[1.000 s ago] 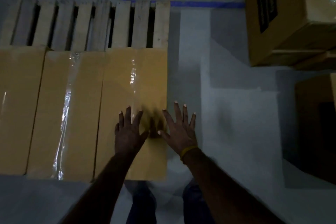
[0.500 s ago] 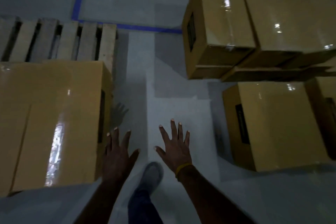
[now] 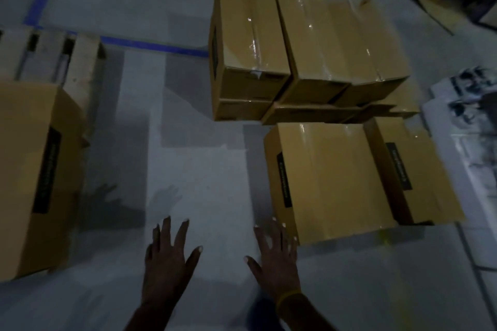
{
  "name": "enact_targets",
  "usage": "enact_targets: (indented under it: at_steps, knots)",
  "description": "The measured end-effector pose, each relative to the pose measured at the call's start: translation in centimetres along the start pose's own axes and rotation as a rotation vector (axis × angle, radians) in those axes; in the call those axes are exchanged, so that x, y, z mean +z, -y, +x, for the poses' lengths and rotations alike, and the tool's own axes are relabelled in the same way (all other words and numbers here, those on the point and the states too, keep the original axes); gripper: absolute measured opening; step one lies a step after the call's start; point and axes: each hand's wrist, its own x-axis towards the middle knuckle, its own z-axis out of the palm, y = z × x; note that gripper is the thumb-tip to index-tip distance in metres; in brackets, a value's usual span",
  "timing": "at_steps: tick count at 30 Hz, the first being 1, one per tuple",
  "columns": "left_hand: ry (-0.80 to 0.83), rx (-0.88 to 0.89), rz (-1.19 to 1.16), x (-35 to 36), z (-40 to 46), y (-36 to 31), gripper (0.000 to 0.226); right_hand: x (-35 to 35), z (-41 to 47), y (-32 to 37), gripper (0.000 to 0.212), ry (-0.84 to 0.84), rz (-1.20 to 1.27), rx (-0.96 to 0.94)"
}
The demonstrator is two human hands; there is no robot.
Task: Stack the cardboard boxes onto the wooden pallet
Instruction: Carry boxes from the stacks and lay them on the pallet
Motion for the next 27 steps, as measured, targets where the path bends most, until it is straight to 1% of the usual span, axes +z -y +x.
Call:
enact_targets:
  at_steps: [3,6,10,15,19,23,27]
  knots:
    - [0.015,-0.012,-0.053,3.3,2.7,-5.4,0.093,0.3,2.2,-6.4,0.073,-0.001,0.040,0.042]
    - [0.037,0.007,-0.089,8.2,6.6,-12.1,0.091,1.9,6.4,-13.1,0.070,0.013,0.015,0.071]
    - [0.098,0.033,-0.095,16.6,12.3,-21.2,0.085,4.2,13.7,-22.2,0.070,-0.015,-0.005,0.030]
    - [0.129,0.052,-0.108,25.6,18.1,-30.2,0.088,5.8,20.9,-32.2,0.072,-0.006,0.044,0.030]
    - [0.177,0.066,-0.080,30.2,21.7,-34.1,0.090,6.5,25.0,-37.3,0.078,0.002,0.070,0.024]
    - [0.192,0.062,0.068,33.0,24.9,-36.5,0.091,8.0,28.4,-39.9,0.078,0.018,0.081,-0.013]
    - [0.197,-0.015,0.059,35.6,27.4,-36.8,0.104,10.2,31.1,-41.2,0.079,0.020,0.116,-0.030]
